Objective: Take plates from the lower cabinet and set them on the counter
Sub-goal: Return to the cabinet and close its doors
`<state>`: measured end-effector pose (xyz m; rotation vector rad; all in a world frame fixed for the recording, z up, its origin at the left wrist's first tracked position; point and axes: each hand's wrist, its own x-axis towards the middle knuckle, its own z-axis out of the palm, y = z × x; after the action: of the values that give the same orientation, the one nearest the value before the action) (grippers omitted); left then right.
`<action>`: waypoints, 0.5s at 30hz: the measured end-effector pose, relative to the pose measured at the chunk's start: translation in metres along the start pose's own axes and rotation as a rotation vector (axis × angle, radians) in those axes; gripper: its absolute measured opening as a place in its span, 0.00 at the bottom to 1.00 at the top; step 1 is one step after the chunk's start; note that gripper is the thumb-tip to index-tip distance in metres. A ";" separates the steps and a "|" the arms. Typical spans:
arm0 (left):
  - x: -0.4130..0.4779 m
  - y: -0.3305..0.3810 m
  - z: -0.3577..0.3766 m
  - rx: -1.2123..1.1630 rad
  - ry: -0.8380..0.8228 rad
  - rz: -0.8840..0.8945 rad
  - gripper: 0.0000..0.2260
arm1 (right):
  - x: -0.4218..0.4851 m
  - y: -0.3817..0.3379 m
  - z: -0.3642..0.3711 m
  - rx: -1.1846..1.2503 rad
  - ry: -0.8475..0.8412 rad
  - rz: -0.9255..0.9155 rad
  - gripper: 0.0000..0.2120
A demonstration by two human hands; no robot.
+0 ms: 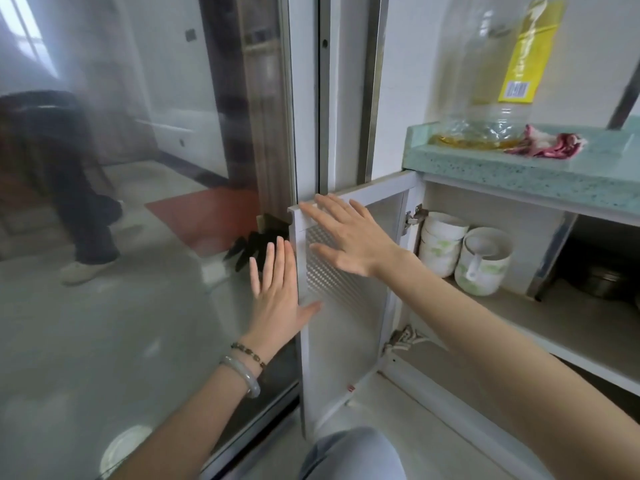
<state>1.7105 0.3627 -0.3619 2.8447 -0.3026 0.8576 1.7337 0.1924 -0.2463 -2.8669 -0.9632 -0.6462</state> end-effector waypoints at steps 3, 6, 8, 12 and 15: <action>-0.001 -0.005 -0.001 -0.007 -0.042 0.052 0.55 | -0.004 0.001 -0.005 -0.007 0.008 -0.015 0.31; -0.009 -0.006 -0.002 0.033 -0.043 0.146 0.55 | -0.022 0.004 -0.010 0.001 0.039 -0.026 0.30; -0.016 0.003 -0.001 0.022 -0.027 0.222 0.54 | -0.041 0.006 -0.013 0.024 0.061 -0.020 0.30; -0.025 0.035 0.005 -0.055 0.035 0.383 0.51 | -0.086 0.015 -0.027 0.067 0.120 0.029 0.29; -0.025 0.065 0.011 -0.120 0.100 0.497 0.47 | -0.124 0.025 -0.038 0.072 0.155 0.109 0.28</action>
<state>1.6809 0.3012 -0.3794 2.6364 -1.0384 1.0162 1.6448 0.0955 -0.2591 -2.7358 -0.7865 -0.7923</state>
